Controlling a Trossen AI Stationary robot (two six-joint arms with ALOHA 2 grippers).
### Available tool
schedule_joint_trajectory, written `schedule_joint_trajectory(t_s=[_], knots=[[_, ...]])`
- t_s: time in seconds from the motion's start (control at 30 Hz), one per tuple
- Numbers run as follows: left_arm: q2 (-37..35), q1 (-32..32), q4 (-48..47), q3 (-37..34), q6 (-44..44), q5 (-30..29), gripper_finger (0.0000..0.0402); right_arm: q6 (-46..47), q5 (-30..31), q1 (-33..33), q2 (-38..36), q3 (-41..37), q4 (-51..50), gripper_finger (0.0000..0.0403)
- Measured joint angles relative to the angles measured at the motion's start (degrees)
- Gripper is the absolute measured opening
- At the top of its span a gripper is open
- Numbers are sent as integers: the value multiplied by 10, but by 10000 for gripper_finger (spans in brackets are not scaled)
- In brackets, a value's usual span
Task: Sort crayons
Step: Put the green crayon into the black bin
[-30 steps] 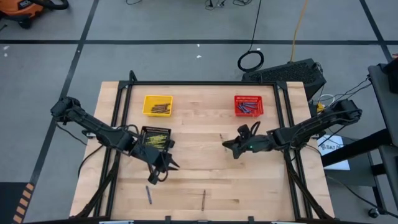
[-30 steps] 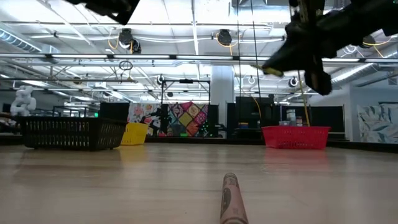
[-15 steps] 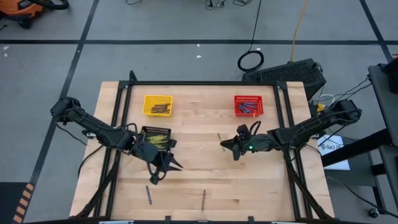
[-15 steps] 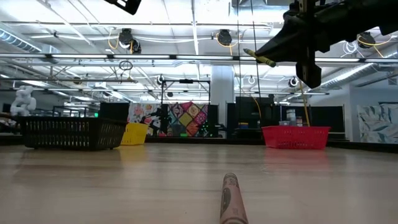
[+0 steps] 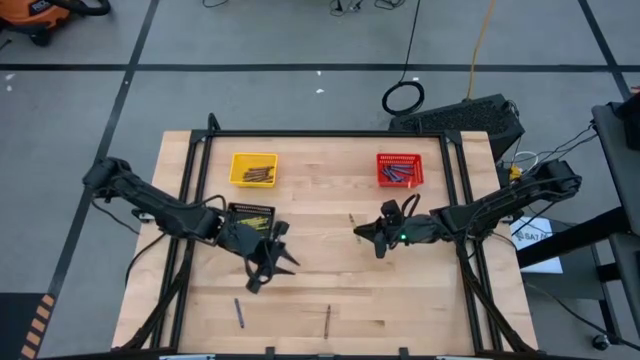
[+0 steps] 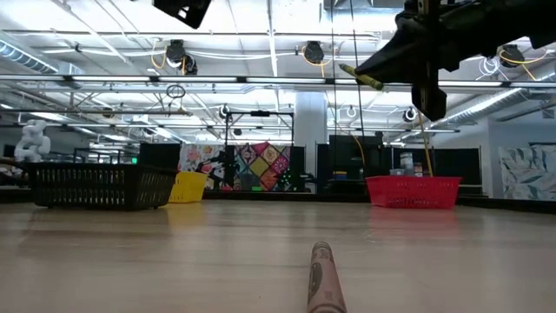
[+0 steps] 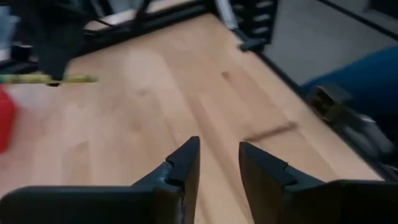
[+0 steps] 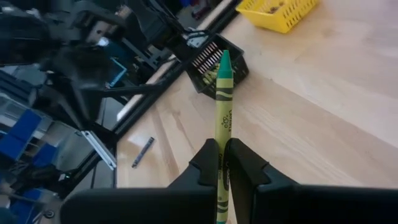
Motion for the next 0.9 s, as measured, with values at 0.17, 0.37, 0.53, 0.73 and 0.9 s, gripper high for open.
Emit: schedule_joint_trajectory(t_s=[0.17, 0.37, 0.53, 0.73, 0.9], knots=[[22, 19, 61, 0, -10, -43, 122, -50, 0, 3, 0, 0, 62, 0], [40, 37, 150, 0, -5, 18, 122, -119, -2, 16, 0, 0, 122, 0], [42, 55, 180, 0, -5, 19, 122, -154, -2, 26, 0, 0, 145, 0], [80, 89, 232, 1, -28, 19, 122, -197, -3, 36, 0, 0, 192, 0], [111, 116, 286, 1, -75, 19, 122, -204, -3, 43, 0, 0, 197, 0]])
